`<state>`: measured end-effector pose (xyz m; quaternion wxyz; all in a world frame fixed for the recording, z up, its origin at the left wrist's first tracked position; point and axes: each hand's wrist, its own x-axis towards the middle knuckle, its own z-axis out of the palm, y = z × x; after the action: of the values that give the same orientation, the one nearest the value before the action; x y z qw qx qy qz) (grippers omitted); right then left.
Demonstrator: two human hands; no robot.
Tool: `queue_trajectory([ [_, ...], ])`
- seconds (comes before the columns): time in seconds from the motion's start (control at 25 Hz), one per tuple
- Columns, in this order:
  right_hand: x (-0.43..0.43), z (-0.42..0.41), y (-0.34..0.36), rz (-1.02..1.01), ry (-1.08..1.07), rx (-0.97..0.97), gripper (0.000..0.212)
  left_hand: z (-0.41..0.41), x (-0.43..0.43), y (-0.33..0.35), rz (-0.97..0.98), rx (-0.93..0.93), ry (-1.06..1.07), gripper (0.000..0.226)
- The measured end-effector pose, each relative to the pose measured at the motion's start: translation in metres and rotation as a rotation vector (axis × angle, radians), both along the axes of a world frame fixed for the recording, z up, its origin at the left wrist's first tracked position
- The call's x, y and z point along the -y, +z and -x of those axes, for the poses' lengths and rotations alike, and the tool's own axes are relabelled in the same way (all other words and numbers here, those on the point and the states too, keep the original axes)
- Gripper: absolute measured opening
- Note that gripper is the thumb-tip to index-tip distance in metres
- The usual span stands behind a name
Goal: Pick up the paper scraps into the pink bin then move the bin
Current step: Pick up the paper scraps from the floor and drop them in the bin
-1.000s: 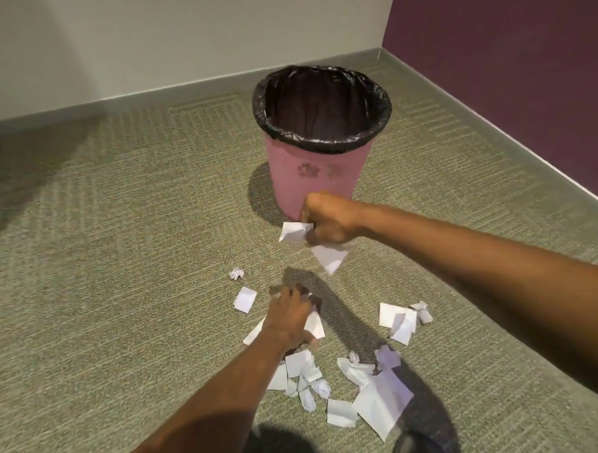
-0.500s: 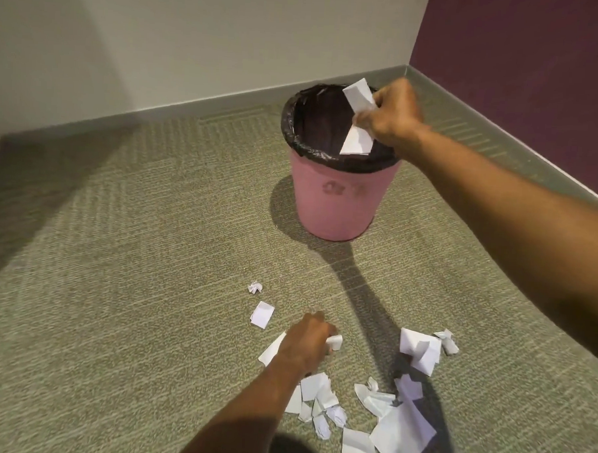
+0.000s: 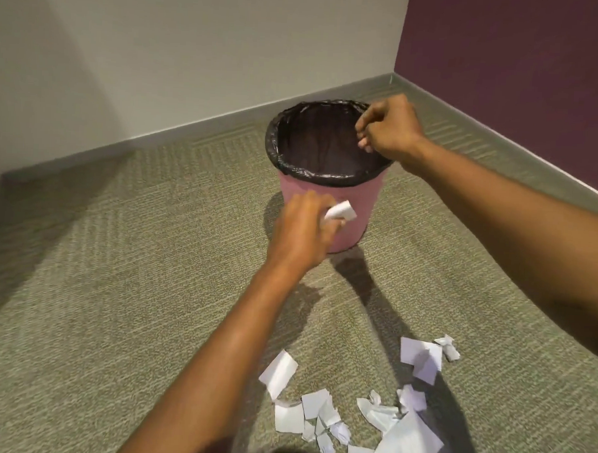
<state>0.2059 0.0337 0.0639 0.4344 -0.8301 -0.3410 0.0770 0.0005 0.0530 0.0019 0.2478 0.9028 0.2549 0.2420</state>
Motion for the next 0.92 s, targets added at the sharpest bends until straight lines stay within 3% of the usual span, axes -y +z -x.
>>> queue_trajectory([
  [0.12, 0.034, 0.006, 0.001, -0.045, 0.002, 0.054, 0.033, -0.019, -0.029, 0.047, -0.137, 0.186, 0.063, 0.023],
  [0.24, 0.072, 0.007, -0.023, 0.074, 0.094, 0.105, 0.029, -0.053, -0.065, 0.067, -0.239, 0.088, 0.077, 0.037],
  [0.36, 0.103, -0.002, -0.057, 0.34, 0.224, 0.086, 0.027, -0.081, -0.087, 0.067, -0.266, -0.149, 0.11, 0.059],
  [0.48, 0.129, -0.011, -0.098, 0.663, 0.348, 0.102, 0.013, -0.073, -0.063, 0.049, -0.269, 0.033, 0.159, 0.045],
  [0.52, 0.137, -0.009, -0.11, 0.774, 0.387, 0.075, 0.02, -0.063, -0.043, 0.035, -0.279, 0.125, 0.155, 0.036],
  [0.56, 0.147, -0.007, -0.129, 0.896, 0.425, 0.025, 0.041, -0.049, -0.017, 0.015, -0.258, 0.157, 0.119, 0.03],
  [0.64, 0.167, 0.002, -0.163, 1.122, 0.475, -0.087, 0.085, -0.013, 0.042, -0.037, -0.117, -0.009, -0.044, 0.032],
  [0.76, 0.194, 0.021, -0.211, 1.34, 0.489, -0.098, 0.125, 0.044, 0.115, -0.115, 0.117, -0.568, -0.257, 0.067],
  [0.84, 0.209, 0.036, -0.23, 1.301, 0.421, -0.181, 0.125, 0.068, 0.147, -0.149, 0.16, -0.84, -0.353, 0.092],
  [0.92, 0.22, 0.058, -0.239, 1.221, 0.381, -0.105, 0.107, 0.073, 0.172, -0.171, 0.141, -0.982, -0.432, 0.109],
])
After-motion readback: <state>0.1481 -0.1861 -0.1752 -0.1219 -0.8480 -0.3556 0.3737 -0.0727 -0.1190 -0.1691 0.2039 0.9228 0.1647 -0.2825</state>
